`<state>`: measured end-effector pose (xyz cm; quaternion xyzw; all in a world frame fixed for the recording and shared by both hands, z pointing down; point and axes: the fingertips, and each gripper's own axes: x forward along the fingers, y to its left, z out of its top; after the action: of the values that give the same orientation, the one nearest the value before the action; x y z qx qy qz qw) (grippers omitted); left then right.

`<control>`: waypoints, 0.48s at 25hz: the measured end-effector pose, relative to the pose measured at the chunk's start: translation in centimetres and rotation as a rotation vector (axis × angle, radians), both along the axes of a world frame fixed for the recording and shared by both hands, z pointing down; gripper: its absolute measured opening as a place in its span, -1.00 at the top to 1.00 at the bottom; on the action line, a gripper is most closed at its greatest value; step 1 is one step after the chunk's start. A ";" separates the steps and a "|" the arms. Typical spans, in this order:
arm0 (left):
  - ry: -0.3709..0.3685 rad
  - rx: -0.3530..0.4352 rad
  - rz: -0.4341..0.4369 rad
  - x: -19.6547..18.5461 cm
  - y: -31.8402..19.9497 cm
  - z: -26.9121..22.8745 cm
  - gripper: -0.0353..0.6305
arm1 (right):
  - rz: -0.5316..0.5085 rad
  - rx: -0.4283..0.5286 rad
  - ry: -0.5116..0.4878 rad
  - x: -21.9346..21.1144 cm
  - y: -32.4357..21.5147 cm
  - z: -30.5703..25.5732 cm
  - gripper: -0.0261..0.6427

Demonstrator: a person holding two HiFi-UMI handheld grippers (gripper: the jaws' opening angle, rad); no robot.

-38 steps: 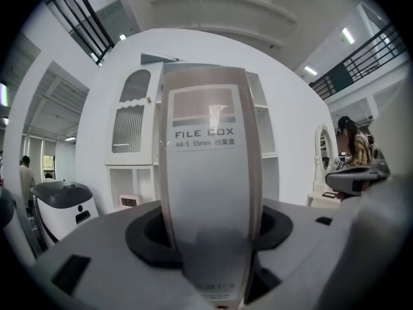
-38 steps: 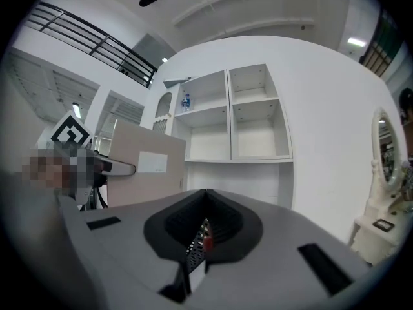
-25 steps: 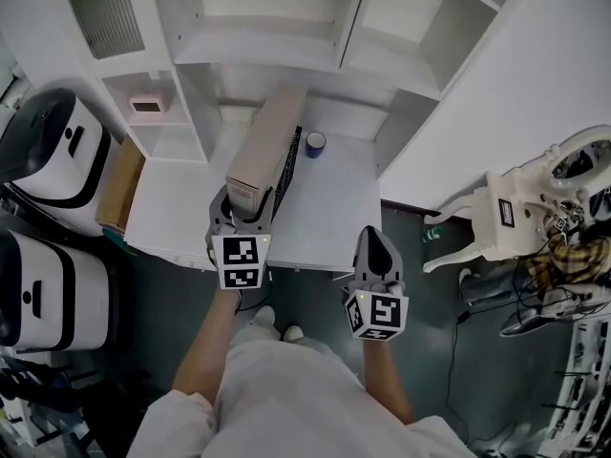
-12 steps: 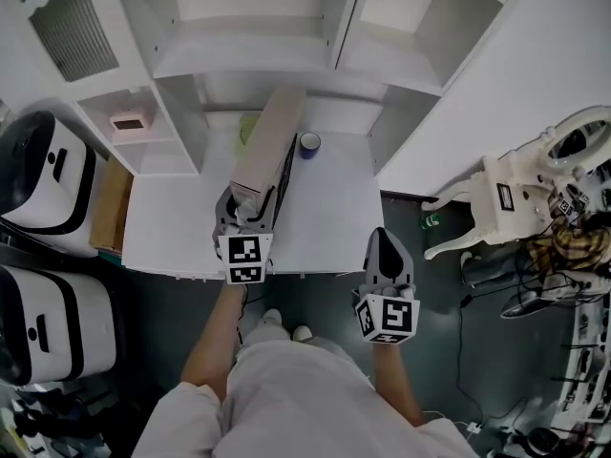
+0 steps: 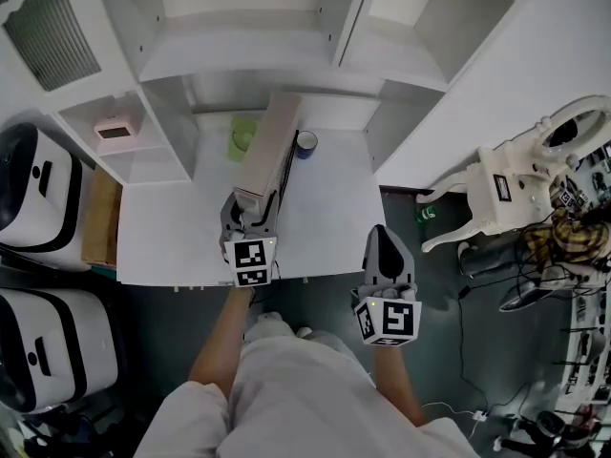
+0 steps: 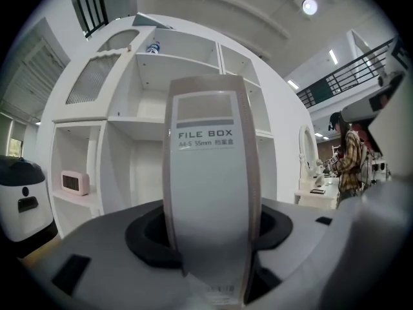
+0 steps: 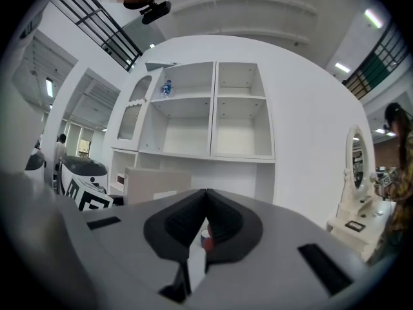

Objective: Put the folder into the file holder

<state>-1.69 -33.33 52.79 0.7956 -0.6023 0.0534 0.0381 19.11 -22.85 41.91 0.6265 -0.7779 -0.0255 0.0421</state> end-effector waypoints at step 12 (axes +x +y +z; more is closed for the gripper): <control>-0.007 0.003 -0.009 -0.1 -1.1 5.3 0.10 | 0.024 0.001 0.026 -0.4 -0.8 1.2 0.96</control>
<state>-1.84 -34.41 58.13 0.7927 -0.6061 0.0551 0.0352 18.67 -23.68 43.14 0.6355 -0.7696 -0.0333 0.0523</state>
